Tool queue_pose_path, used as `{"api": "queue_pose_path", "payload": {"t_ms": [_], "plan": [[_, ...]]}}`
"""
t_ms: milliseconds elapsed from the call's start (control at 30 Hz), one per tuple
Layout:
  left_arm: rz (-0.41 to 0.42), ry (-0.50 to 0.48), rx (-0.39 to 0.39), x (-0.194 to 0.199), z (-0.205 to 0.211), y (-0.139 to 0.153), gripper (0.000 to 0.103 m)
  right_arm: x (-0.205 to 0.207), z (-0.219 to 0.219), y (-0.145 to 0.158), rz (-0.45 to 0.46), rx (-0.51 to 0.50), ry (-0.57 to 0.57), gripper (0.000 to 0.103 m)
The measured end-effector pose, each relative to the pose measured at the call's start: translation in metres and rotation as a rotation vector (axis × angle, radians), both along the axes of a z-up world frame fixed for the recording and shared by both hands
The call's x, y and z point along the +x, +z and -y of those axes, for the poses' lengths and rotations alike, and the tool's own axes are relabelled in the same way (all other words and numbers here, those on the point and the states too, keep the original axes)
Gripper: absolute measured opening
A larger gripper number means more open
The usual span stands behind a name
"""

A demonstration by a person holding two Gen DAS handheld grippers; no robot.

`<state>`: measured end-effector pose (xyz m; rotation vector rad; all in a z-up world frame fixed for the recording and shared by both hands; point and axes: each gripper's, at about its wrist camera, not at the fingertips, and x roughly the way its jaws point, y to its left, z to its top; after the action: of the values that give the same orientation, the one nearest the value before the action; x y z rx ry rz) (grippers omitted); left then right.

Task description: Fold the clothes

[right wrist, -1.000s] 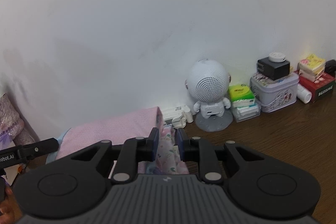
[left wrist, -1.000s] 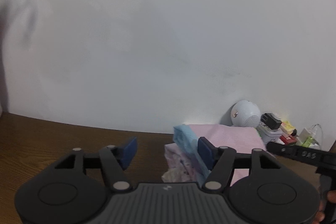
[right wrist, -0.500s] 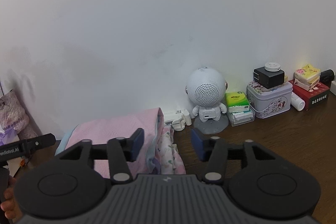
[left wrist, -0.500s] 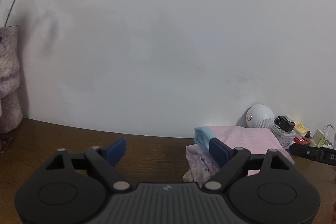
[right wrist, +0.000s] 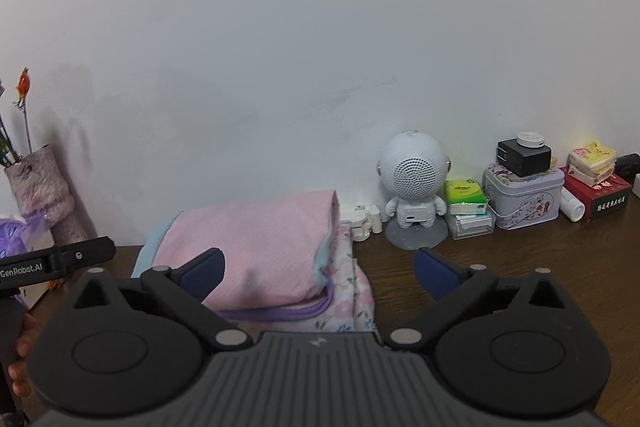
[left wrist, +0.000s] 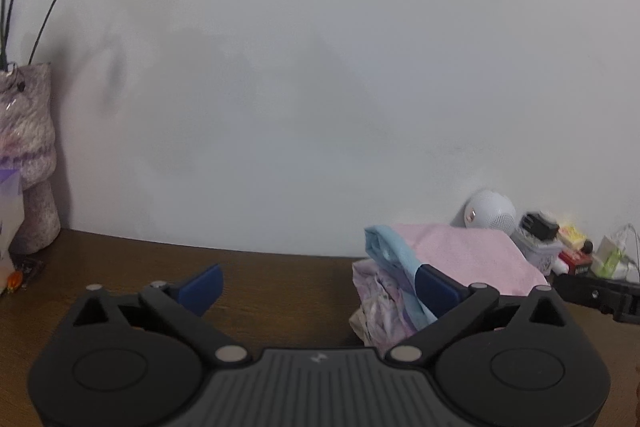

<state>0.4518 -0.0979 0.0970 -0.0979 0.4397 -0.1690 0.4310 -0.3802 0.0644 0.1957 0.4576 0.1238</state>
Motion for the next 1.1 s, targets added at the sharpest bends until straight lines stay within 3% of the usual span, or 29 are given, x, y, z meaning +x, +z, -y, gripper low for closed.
{"api": "queue_pose_path", "payload": {"t_ms": [633,1100], "plan": [[-0.009,-0.026,0.089,-0.044,0.024,-0.008,0.103,-0.046,-0.01,-0.01,-0.03,-0.032,0.007,0.103],[0.013,-0.045,0.129,-0.106,0.011,-0.006,0.103,-0.103,-0.03,-0.018,-0.055,-0.079,0.024,0.103]]}}
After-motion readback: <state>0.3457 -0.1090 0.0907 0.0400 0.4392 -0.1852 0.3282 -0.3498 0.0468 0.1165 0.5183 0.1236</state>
